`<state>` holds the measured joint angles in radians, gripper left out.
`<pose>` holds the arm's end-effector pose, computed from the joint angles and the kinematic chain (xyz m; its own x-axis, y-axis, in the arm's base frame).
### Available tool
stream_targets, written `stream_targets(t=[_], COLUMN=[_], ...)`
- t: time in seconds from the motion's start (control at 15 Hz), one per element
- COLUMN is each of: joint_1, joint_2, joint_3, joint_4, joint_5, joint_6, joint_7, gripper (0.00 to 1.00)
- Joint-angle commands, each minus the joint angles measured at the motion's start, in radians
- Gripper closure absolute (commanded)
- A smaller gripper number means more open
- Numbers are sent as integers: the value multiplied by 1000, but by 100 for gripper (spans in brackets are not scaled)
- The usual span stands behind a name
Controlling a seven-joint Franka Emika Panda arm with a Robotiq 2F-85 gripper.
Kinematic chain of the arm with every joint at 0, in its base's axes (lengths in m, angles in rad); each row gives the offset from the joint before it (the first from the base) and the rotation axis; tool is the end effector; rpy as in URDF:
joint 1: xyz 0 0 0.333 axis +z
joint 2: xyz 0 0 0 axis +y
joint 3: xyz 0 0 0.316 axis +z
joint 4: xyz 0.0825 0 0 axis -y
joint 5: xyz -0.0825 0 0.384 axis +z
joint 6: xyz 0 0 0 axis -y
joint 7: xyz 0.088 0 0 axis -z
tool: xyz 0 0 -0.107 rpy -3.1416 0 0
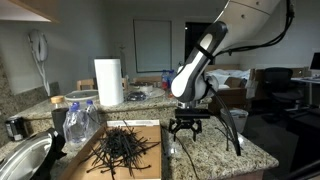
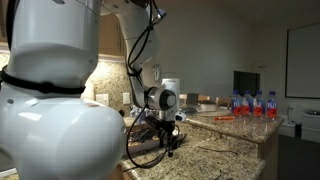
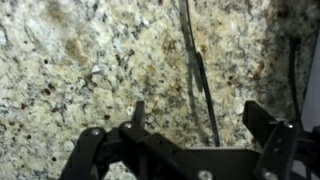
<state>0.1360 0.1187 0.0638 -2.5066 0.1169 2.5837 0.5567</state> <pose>0.4551 0.0906 0.2333 0.8952 -0.4397 -0.0726 -0.4427 -0.8961 -0.0315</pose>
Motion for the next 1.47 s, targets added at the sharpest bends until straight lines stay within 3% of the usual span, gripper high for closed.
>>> stream_targets(t=[0.0, 0.13, 0.2, 0.33, 0.93, 1.2, 1.4], joint_1=[-3, 1, 2, 3, 20, 23, 21], joint_2=[65, 91, 99, 90, 50, -3, -45], joint_3=[28, 36, 34, 28, 44, 55, 64], joint_4=[5, 11, 15, 19, 30, 22, 21], joint_5=[89, 113, 110, 99, 104, 101, 105], joint_6=[32, 40, 40, 34, 20, 23, 12], joint_7=[-58, -64, -61, -55, -88, -116, -139], gripper=[0, 0, 25, 32, 91, 97, 92])
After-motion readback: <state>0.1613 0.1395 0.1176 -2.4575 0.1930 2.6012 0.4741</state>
